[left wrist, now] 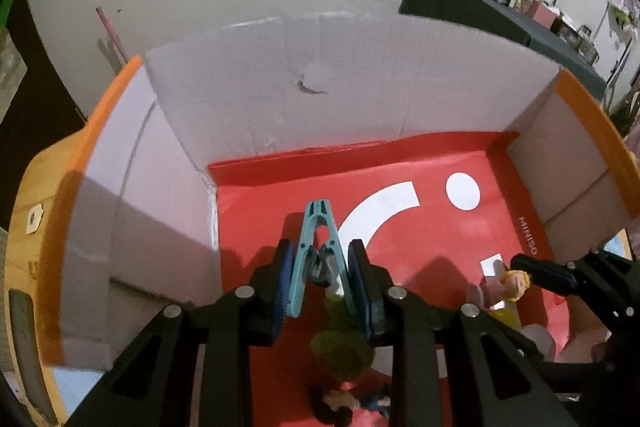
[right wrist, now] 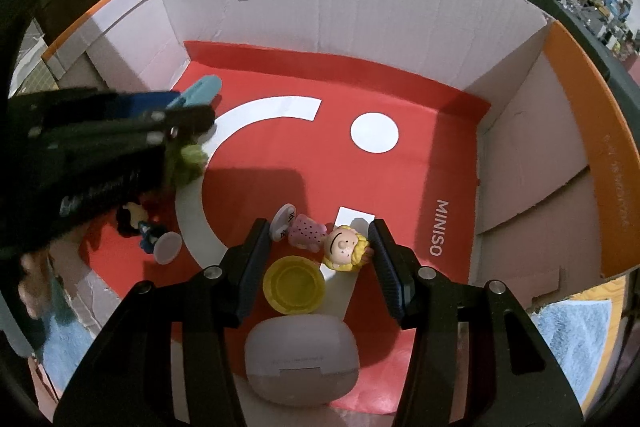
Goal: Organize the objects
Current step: 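Lower the clothespin onto the green plush with the left tool while the right tool lowers the doll, open both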
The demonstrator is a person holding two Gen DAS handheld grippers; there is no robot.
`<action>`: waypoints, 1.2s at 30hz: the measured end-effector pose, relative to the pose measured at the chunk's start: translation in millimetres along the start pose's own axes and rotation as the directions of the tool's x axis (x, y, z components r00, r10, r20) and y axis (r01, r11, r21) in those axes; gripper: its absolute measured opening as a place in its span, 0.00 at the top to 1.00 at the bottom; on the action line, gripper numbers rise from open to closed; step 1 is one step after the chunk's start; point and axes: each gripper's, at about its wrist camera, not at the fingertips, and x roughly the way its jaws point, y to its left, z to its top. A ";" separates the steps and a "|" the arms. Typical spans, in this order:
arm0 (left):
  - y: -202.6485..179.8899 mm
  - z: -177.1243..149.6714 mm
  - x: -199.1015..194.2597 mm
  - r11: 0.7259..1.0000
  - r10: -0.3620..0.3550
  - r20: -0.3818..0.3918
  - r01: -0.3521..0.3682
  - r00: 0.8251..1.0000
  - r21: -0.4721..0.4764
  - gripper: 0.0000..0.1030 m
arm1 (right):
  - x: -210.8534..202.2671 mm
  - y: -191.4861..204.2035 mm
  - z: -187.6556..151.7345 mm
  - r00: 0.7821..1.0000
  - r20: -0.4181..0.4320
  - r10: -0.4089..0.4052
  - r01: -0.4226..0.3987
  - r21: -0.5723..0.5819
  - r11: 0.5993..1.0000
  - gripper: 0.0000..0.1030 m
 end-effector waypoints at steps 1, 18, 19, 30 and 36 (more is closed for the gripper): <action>-1.8 0.0 0.9 1.000 0.004 -0.001 -0.004 1.000 0.007 0.71 | 0.3 0.2 0.1 1.000 -0.002 0.001 -0.001 0.000 1.000 0.53; -14.7 -17.3 0.8 0.997 -0.068 -0.039 0.070 0.997 0.034 0.71 | -21.0 -0.3 -11.0 1.000 -0.017 0.012 -0.012 0.000 1.000 0.53; -14.7 -17.4 0.6 0.997 -0.071 -0.039 0.072 0.997 0.032 0.71 | -22.0 0.0 -11.5 1.000 -0.019 0.015 -0.015 -0.001 1.000 0.52; -9.2 -27.1 -6.4 0.997 -0.079 -0.025 0.079 0.997 0.020 0.71 | -31.3 -3.9 -15.1 1.000 -0.004 0.024 -0.024 0.006 1.000 0.51; -13.3 -28.8 -10.2 0.998 -0.061 -0.007 0.062 0.998 0.027 0.70 | -41.6 6.9 -13.9 1.000 0.010 0.020 -0.020 0.004 1.000 0.43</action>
